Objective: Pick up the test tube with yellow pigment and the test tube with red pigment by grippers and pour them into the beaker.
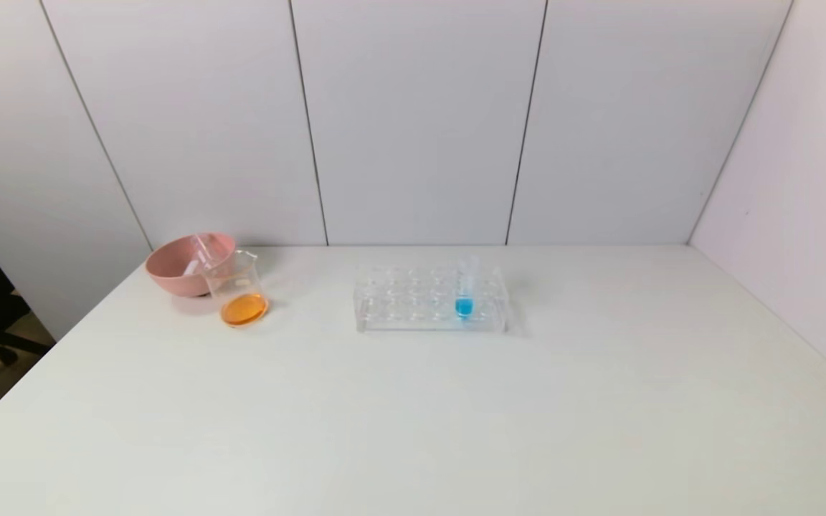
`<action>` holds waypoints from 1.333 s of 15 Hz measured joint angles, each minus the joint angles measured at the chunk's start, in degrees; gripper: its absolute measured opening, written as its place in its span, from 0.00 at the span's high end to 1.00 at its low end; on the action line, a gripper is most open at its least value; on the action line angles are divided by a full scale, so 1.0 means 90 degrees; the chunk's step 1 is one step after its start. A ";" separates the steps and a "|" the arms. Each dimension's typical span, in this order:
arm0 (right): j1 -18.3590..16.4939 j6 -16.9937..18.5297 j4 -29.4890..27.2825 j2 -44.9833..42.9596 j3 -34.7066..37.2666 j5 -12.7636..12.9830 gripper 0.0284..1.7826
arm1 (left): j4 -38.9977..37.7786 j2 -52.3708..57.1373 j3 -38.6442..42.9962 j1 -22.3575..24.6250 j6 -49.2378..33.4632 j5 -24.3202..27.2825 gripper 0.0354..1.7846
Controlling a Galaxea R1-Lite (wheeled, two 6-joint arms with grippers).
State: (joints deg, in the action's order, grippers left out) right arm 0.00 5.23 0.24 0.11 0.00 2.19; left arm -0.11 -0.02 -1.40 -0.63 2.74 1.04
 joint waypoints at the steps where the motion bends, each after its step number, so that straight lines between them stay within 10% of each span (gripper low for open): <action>1: 0.0000 0.0003 0.0000 0.0000 0.0000 0.0000 0.04 | 0.0001 0.0005 0.0080 0.0004 -0.0153 0.0000 0.01; 20: 0.0000 -0.0003 0.0000 0.0000 0.0000 0.0000 0.04 | -0.0034 0.0005 0.0156 0.0004 -0.0856 -0.0305 0.01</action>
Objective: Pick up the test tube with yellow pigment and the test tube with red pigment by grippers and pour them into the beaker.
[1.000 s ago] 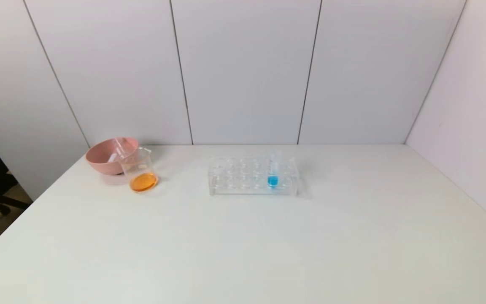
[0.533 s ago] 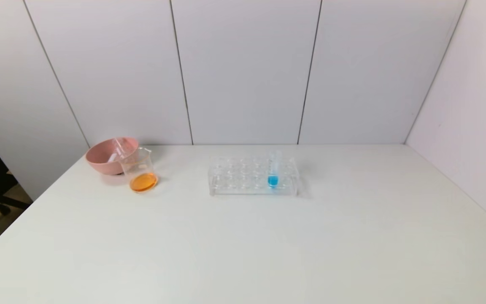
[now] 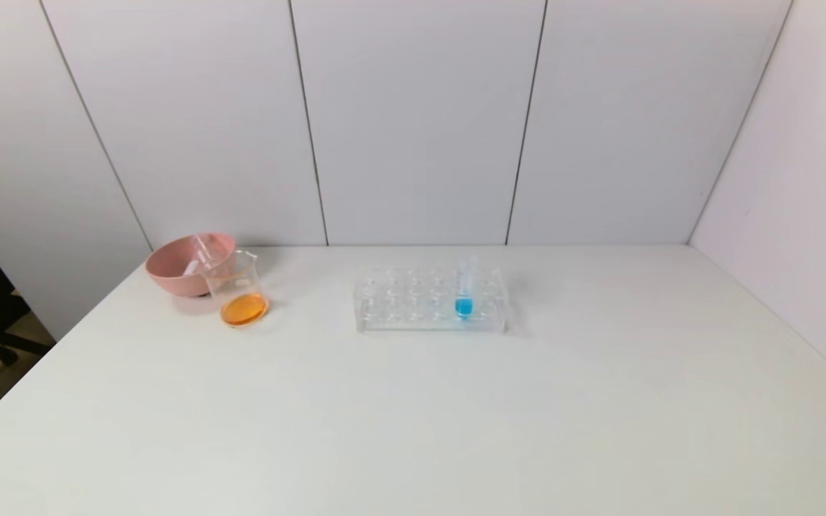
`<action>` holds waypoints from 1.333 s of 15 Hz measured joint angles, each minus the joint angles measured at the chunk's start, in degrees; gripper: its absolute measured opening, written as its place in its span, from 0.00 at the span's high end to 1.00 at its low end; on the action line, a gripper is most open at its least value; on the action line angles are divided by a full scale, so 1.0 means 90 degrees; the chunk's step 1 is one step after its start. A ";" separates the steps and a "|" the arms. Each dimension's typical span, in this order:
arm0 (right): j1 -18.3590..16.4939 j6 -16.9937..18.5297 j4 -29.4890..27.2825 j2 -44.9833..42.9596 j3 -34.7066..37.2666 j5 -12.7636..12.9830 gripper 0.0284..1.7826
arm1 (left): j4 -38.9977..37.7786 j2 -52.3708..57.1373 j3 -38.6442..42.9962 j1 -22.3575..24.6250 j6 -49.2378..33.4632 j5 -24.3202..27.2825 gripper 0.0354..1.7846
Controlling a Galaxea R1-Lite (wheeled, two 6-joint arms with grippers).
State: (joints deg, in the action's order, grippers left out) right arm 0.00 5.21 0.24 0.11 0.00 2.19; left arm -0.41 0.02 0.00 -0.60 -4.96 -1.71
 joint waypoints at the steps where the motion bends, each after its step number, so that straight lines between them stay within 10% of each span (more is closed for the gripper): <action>1: 0.0000 0.0000 0.0000 0.0000 0.0000 0.0000 0.04 | 0.0000 0.0000 0.0000 0.0000 0.0000 -0.0003 0.01; 20: 0.0000 -0.0007 0.0000 0.0000 0.0000 0.0000 0.04 | 0.0000 -0.0003 0.0000 0.0003 0.0001 -0.0005 0.01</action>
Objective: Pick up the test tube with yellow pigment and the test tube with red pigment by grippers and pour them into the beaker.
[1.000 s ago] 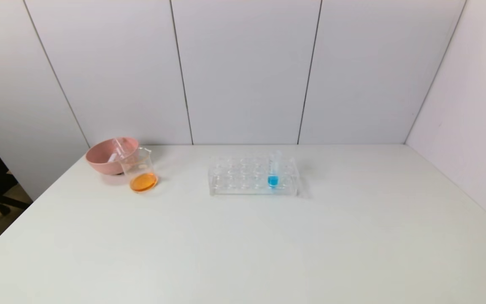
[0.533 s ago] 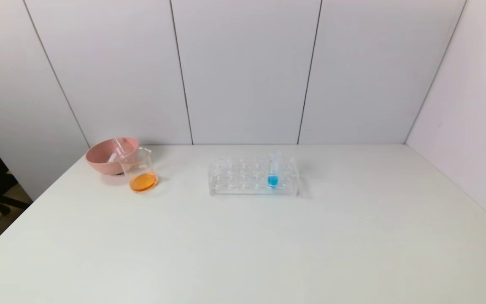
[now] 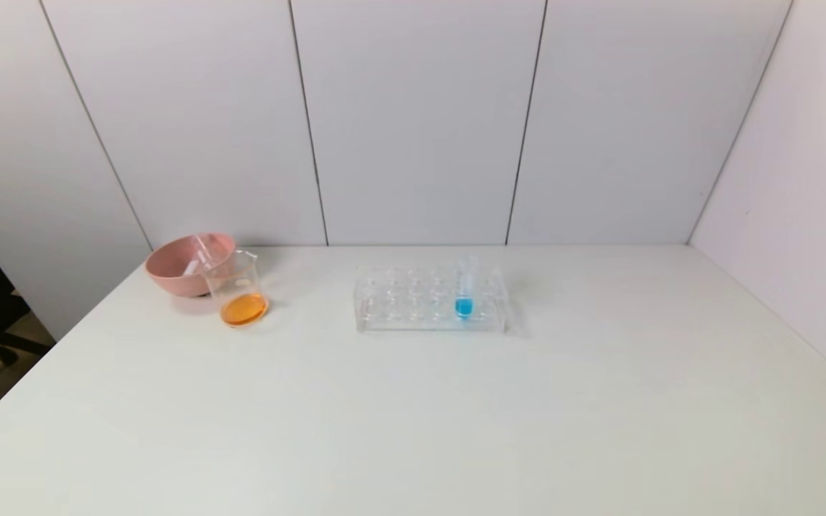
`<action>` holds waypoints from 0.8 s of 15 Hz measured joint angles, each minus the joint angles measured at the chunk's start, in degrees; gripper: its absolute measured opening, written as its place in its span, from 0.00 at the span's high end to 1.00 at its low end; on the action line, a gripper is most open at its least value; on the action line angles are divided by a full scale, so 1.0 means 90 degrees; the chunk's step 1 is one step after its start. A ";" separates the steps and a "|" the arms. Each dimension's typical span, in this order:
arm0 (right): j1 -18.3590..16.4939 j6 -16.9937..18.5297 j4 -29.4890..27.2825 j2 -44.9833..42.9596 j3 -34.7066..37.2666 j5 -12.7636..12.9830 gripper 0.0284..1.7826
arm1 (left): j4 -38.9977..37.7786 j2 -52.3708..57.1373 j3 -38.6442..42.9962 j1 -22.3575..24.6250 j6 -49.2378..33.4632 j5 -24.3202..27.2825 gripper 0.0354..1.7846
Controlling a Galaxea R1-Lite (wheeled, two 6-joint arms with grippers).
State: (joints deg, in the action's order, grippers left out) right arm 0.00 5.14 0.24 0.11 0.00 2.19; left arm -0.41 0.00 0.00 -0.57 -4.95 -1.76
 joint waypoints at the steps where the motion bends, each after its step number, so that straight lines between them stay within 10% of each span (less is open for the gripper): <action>1: 0.0000 0.0000 0.0000 0.0000 0.0000 0.0000 0.04 | 0.0000 0.0000 0.0000 0.0000 -0.0001 0.0003 0.01; 12: 0.0000 -0.0008 0.0007 0.0000 0.0000 -0.0008 0.04 | 0.0000 0.0000 0.0000 -0.0005 -0.0001 0.0003 0.01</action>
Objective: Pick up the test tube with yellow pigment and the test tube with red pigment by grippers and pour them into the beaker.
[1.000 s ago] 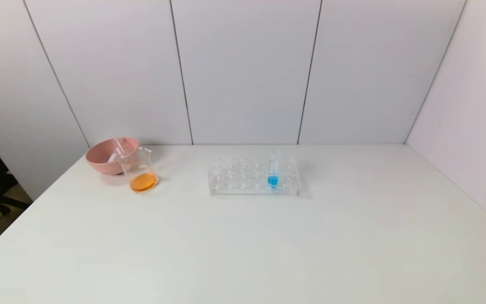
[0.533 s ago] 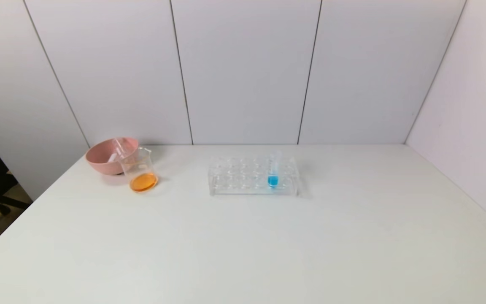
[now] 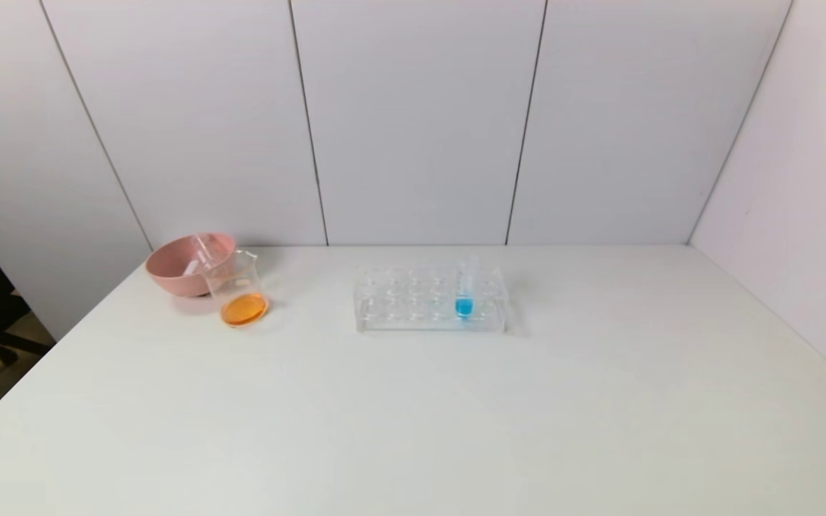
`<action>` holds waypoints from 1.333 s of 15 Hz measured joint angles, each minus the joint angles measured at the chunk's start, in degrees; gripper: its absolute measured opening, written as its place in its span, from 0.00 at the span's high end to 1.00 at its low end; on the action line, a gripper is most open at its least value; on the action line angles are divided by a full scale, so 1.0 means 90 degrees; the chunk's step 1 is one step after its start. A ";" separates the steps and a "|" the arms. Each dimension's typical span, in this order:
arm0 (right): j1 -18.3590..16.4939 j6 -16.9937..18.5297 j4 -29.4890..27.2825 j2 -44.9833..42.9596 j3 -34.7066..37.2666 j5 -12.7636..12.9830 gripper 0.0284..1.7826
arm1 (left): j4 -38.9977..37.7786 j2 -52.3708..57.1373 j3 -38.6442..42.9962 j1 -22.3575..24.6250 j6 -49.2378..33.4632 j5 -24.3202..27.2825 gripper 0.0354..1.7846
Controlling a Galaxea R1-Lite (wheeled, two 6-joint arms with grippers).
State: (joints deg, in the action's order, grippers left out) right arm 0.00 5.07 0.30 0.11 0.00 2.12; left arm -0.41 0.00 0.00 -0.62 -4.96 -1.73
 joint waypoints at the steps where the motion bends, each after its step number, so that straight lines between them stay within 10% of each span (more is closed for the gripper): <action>1: 0.0000 0.0005 0.0000 0.0000 0.0000 0.0000 0.04 | 0.0000 0.0000 0.0000 0.0000 0.0000 0.0000 0.01; 20: 0.0005 -0.0004 0.0005 0.0000 0.0000 -0.0001 0.04 | 0.0000 0.0000 0.0000 0.0000 0.0000 0.0000 0.01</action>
State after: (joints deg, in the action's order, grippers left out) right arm 0.05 5.03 0.35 0.11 0.00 2.11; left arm -0.41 0.00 0.00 -0.62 -4.96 -1.73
